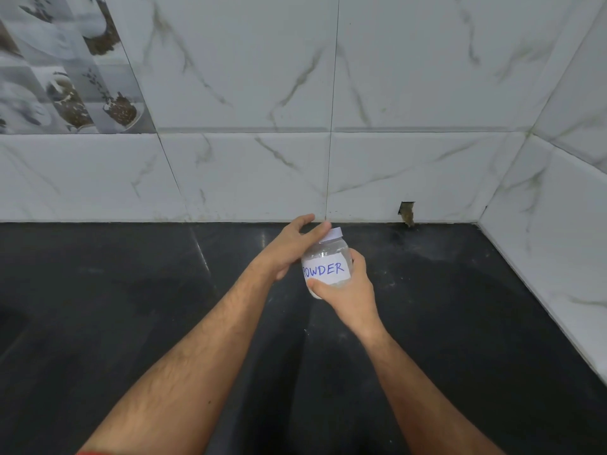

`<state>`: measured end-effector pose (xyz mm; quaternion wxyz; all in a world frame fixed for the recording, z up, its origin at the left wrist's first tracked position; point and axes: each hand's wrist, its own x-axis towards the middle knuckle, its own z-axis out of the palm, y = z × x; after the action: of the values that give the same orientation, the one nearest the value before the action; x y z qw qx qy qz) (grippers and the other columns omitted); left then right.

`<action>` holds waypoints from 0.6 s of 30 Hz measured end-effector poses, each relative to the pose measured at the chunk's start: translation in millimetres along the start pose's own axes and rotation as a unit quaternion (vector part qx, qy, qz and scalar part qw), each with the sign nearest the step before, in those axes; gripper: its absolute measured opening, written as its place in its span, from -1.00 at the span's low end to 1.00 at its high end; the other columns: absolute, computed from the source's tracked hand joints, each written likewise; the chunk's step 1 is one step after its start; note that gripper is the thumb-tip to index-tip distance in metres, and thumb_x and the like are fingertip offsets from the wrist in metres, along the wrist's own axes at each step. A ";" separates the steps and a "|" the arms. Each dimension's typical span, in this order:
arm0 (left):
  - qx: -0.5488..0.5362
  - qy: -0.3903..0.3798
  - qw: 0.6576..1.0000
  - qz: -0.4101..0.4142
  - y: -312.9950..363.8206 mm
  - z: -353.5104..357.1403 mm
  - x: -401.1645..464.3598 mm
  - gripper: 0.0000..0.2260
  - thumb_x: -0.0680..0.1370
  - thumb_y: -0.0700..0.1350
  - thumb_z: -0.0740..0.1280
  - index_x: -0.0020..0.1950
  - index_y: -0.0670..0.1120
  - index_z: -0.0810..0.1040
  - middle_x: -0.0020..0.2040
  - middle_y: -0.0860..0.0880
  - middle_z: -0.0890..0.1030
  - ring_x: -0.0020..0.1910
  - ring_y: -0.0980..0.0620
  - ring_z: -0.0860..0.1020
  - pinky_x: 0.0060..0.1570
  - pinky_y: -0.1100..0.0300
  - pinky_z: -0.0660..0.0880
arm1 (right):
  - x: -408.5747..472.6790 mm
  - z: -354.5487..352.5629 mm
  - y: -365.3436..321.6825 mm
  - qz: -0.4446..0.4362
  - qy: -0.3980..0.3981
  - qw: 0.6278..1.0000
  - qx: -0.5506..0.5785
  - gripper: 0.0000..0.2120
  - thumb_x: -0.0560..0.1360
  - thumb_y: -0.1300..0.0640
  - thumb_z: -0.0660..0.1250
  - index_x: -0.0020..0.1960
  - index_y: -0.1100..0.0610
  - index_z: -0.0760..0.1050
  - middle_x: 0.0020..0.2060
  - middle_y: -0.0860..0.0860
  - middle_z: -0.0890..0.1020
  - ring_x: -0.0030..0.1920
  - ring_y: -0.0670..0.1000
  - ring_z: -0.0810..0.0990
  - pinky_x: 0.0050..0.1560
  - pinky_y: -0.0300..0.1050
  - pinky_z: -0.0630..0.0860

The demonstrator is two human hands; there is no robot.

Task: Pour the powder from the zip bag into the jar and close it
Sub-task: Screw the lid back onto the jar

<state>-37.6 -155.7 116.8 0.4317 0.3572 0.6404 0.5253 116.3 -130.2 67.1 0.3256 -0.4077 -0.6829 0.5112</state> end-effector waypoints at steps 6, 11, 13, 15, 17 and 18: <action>-0.017 0.014 1.000 0.006 0.5 -2.9 -2.5 -0.24 0.26 0.11 0.57 0.40 0.02 0.39 0.02 -0.14 0.71 -0.09 -0.08 0.71 0.09 -0.06 0.61 | 3.2 0.0 -0.7 0.018 -0.058 0.998 0.027 -0.14 0.29 0.08 0.64 0.44 -0.02 0.24 0.12 -0.16 0.54 0.10 -0.08 0.59 0.05 -0.06 0.67; -0.022 0.004 0.999 0.034 3.4 4.4 -0.3 -0.43 0.32 0.01 0.53 0.30 0.01 0.49 0.02 -0.14 0.69 -0.18 -0.04 0.70 -0.14 0.05 0.62 | 8.1 -3.6 -1.3 0.026 -0.088 0.994 0.059 -0.24 0.33 0.18 0.62 0.38 -0.01 0.27 0.14 -0.08 0.56 0.14 0.00 0.60 -0.04 -0.04 0.70; -0.019 0.003 0.999 0.044 3.9 5.9 -0.4 -0.47 0.34 0.00 0.51 0.29 -0.01 0.52 0.04 -0.14 0.69 -0.18 -0.05 0.70 -0.17 0.08 0.62 | 9.2 -3.7 -0.5 0.022 -0.088 0.994 0.058 -0.26 0.33 0.19 0.62 0.36 -0.01 0.29 0.14 -0.07 0.57 0.13 0.01 0.60 -0.11 -0.07 0.70; -0.020 0.003 0.998 0.054 2.8 6.5 -1.7 -0.50 0.36 -0.01 0.49 0.28 -0.01 0.53 0.04 -0.16 0.67 -0.19 -0.06 0.69 -0.17 0.07 0.62 | 10.3 -4.3 1.7 0.018 -0.090 0.994 0.064 -0.26 0.32 0.21 0.62 0.37 0.01 0.32 0.14 -0.05 0.58 0.13 0.03 0.61 -0.16 -0.09 0.69; -0.023 -0.008 0.998 0.062 2.3 6.9 -3.0 -0.54 0.37 -0.03 0.48 0.26 0.00 0.54 0.01 -0.18 0.66 -0.22 -0.05 0.68 -0.23 0.11 0.60 | 11.2 -5.2 5.6 0.014 -0.094 0.993 0.074 -0.26 0.31 0.23 0.62 0.37 0.02 0.33 0.15 -0.02 0.59 0.14 0.04 0.61 -0.19 -0.09 0.69; -0.028 -0.014 0.997 0.065 2.4 6.8 -3.8 -0.56 0.38 -0.04 0.47 0.25 0.01 0.54 -0.01 -0.16 0.65 -0.23 -0.04 0.68 -0.26 0.13 0.59 | 11.5 -5.4 6.7 0.012 -0.096 0.992 0.077 -0.26 0.31 0.23 0.62 0.37 0.02 0.33 0.15 -0.02 0.60 0.14 0.04 0.61 -0.19 -0.08 0.68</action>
<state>-29.8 -156.3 119.3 0.4154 0.3931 0.5949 0.5648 117.2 -116.7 62.4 0.2833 -0.3388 -0.6647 0.6026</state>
